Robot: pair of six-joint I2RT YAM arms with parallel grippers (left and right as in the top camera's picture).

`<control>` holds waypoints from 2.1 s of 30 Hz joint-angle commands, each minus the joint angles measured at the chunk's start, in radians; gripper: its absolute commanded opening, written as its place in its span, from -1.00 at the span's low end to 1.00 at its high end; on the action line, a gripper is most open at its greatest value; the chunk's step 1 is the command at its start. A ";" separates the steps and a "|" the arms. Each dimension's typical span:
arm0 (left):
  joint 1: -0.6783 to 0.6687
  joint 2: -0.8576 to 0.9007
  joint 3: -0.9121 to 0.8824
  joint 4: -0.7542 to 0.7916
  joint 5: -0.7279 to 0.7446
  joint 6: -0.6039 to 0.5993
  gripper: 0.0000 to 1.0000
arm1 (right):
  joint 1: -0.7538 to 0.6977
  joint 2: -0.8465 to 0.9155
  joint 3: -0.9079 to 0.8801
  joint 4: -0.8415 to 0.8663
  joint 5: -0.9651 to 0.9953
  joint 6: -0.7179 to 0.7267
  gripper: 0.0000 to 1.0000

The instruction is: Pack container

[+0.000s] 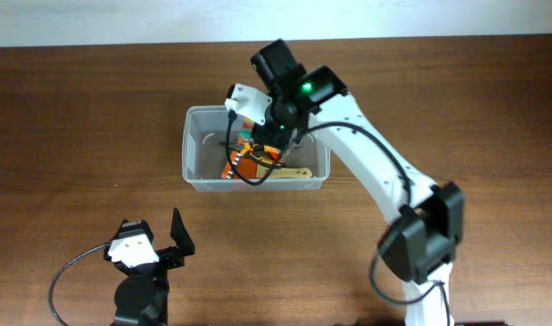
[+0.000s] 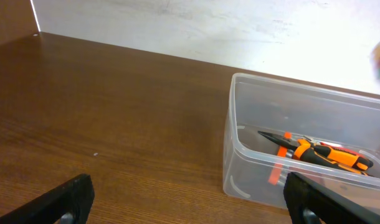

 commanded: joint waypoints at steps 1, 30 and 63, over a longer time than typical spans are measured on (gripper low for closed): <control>-0.004 -0.006 -0.003 -0.002 -0.003 0.009 0.98 | -0.002 0.080 0.019 0.003 -0.010 -0.009 -0.36; -0.004 -0.006 -0.003 -0.002 -0.003 0.009 0.98 | -0.227 0.086 0.461 -0.147 0.153 0.697 0.97; -0.004 -0.006 -0.003 -0.002 -0.003 0.009 0.98 | -0.527 0.090 0.555 -0.132 0.150 0.709 0.97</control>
